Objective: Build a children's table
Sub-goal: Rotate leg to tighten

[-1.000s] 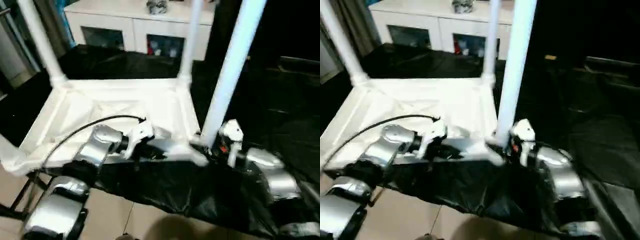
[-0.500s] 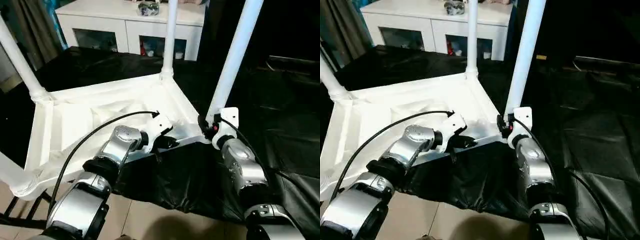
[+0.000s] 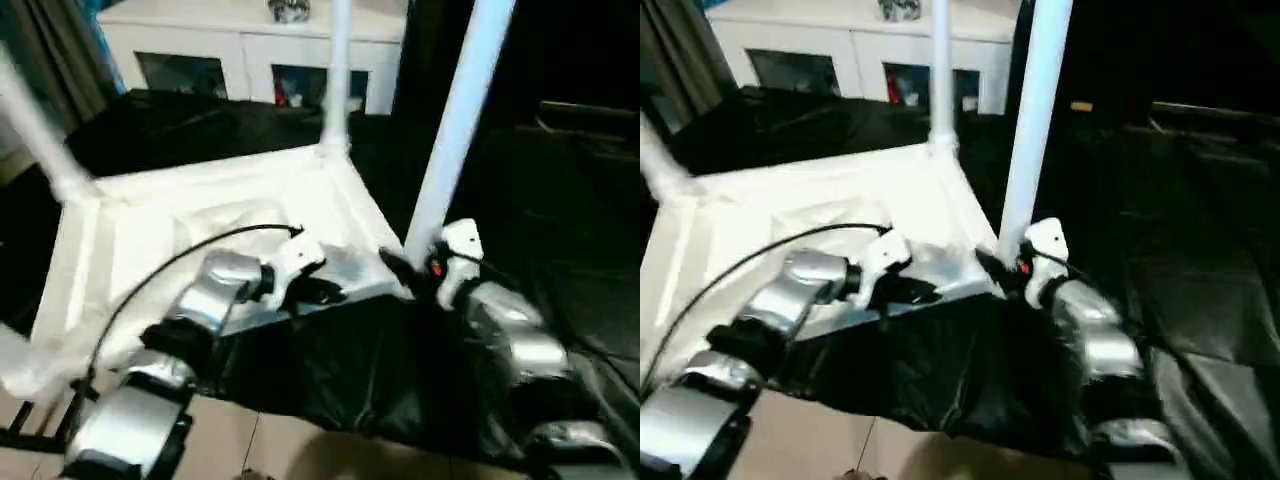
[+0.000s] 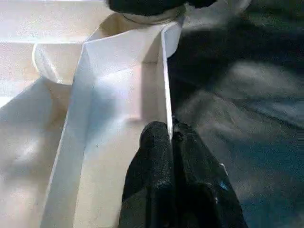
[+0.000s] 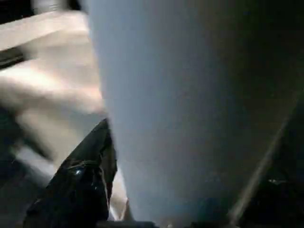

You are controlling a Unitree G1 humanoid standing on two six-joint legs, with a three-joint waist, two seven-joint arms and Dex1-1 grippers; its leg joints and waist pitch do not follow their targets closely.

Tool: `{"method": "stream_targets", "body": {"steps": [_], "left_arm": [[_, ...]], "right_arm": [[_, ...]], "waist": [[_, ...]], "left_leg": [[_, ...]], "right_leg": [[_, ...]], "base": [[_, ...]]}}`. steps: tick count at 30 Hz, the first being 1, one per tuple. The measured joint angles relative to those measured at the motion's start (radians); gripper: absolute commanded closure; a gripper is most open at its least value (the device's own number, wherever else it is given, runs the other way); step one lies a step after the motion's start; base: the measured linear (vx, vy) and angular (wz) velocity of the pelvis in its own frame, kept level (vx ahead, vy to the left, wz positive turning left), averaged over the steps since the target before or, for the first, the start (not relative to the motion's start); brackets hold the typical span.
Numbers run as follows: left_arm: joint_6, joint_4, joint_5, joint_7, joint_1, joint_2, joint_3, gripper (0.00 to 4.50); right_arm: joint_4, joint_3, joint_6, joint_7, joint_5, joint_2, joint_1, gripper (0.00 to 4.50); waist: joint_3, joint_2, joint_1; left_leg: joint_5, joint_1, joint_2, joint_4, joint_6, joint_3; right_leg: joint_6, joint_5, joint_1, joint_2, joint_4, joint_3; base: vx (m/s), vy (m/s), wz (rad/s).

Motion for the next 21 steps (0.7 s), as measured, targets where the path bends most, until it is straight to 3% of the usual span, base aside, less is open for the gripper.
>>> {"method": "stream_targets", "body": {"steps": [4,11,21], "left_arm": [[-0.020,0.000,-0.001,-0.060,0.002,0.030,-0.003,4.50],[-0.033,-0.017,-0.015,-0.183,0.015,0.081,-0.018,4.50],[-0.047,-0.025,-0.029,-0.217,0.022,0.092,-0.018,4.50]], "right_arm": [[-0.032,0.049,0.027,0.160,0.014,-0.067,0.008,1.49],[-0.080,0.115,0.090,0.381,0.043,-0.142,0.011,2.21],[-0.114,0.134,0.089,0.413,0.044,-0.155,0.016,2.44]], "waist": [[0.000,0.000,0.013],[0.000,-0.001,0.020],[0.000,-0.001,0.027]], "left_leg": [[0.000,-0.001,0.000,0.001,0.000,0.001],[-0.001,-0.001,0.000,0.001,-0.002,0.001],[-0.001,-0.001,0.000,0.002,-0.002,0.001]], "right_leg": [[0.000,0.000,-0.001,0.000,0.000,0.000],[0.000,0.000,0.000,-0.001,0.000,0.001],[0.000,0.000,-0.001,-0.001,0.000,0.001]], "base": [[0.000,0.000,0.00],[0.000,0.000,0.00],[0.000,0.000,0.00]]}}
